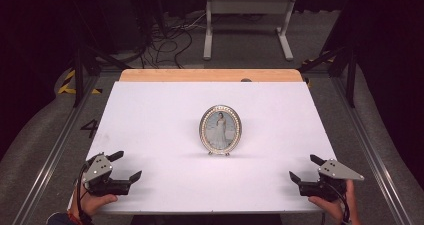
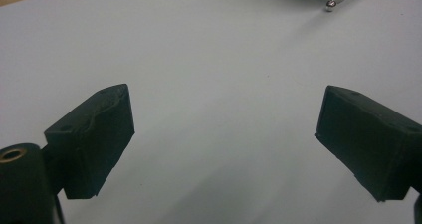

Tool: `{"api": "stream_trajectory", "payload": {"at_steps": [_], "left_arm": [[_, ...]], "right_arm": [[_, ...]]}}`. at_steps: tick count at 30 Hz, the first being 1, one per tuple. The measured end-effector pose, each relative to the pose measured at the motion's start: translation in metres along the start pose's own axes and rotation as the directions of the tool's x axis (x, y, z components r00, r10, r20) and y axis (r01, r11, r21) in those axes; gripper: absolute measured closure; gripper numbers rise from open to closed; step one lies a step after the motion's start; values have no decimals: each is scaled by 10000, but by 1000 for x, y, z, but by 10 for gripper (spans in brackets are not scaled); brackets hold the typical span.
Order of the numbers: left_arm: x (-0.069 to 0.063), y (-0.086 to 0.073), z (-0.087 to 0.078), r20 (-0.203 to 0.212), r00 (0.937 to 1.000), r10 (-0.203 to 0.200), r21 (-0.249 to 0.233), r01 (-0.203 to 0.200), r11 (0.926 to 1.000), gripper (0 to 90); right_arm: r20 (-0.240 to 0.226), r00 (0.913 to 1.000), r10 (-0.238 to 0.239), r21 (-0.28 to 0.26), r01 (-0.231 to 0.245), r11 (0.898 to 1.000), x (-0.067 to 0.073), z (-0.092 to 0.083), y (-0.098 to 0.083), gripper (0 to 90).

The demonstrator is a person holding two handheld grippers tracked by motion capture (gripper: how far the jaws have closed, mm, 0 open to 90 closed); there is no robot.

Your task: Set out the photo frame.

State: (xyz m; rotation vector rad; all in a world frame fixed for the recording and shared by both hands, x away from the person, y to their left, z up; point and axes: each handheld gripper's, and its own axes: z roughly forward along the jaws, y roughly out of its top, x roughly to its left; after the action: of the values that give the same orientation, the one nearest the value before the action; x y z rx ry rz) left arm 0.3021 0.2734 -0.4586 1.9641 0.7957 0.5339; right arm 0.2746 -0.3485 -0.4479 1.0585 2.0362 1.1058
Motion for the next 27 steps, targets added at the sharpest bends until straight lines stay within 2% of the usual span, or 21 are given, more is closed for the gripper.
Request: {"api": "stream_trajectory", "payload": {"at_steps": [7, 13, 27], "left_arm": [[-1, 0, 0, -225, 9997, -31, 80, 33, 10000, 111], [-2, 1, 1, -217, 9998, -12, 174, 15, 9998, 118], [-3, 2, 3, -309, 9995, 58, 337, -48, 9994, 120]], "right_arm": [[332, 9993, 188, -202, -182, 9996, -2, -4, 0, 91], [583, 9979, 280, -163, -271, 9995, -4, -4, -1, 99], [673, 9975, 215, -94, -209, 9997, -3, -4, 0, 112]]}}
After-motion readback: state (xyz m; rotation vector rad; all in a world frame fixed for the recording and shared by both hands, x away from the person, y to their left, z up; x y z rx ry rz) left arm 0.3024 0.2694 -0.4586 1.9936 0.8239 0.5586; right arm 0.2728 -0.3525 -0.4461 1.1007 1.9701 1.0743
